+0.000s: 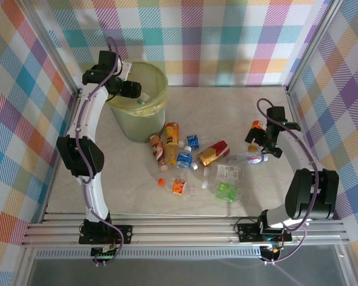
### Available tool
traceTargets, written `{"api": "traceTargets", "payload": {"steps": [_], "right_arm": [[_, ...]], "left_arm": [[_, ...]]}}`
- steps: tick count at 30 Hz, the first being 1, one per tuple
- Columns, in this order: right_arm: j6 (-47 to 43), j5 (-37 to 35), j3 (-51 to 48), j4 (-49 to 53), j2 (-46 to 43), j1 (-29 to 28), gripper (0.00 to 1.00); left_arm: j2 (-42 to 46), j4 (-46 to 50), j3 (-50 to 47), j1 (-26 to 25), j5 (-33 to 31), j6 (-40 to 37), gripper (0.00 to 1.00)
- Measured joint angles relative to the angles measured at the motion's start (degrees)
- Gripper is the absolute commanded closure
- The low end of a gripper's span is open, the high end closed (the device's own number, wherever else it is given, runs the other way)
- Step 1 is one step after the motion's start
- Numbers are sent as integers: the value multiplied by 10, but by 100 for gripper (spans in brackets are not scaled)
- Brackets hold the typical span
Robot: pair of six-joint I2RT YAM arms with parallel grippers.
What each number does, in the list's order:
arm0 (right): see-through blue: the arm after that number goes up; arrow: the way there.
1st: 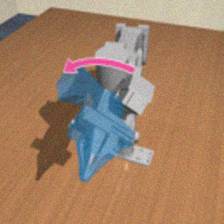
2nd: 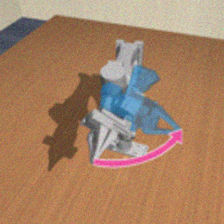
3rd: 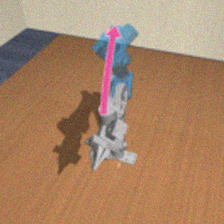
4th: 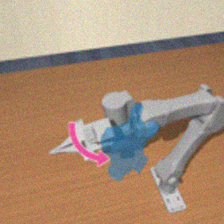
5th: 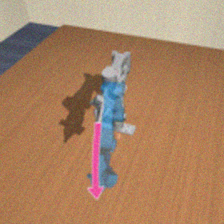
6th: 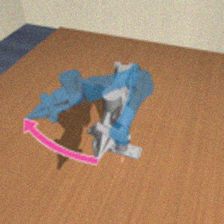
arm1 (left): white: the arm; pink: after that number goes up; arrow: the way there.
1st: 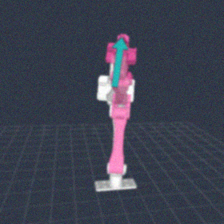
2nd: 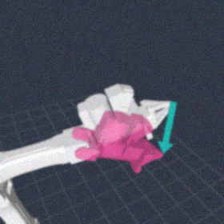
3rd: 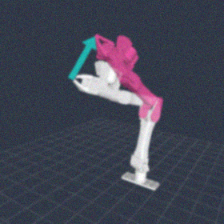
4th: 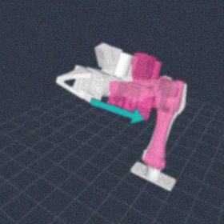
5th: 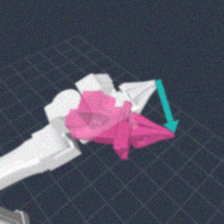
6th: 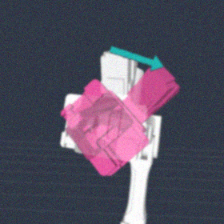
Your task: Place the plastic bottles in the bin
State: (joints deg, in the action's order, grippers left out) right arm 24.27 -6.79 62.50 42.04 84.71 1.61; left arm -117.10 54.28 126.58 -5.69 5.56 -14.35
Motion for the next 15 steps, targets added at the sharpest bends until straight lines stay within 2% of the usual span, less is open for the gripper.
{"api": "traceTargets", "payload": {"steps": [6,15], "right_arm": [[-15,3,33,-16,61,9,0],[-28,19,80,-40,127,28,1]], "left_arm": [[-1,-3,0,0,-5,2,15],[1,-4,0,0,-7,19,4]]}}
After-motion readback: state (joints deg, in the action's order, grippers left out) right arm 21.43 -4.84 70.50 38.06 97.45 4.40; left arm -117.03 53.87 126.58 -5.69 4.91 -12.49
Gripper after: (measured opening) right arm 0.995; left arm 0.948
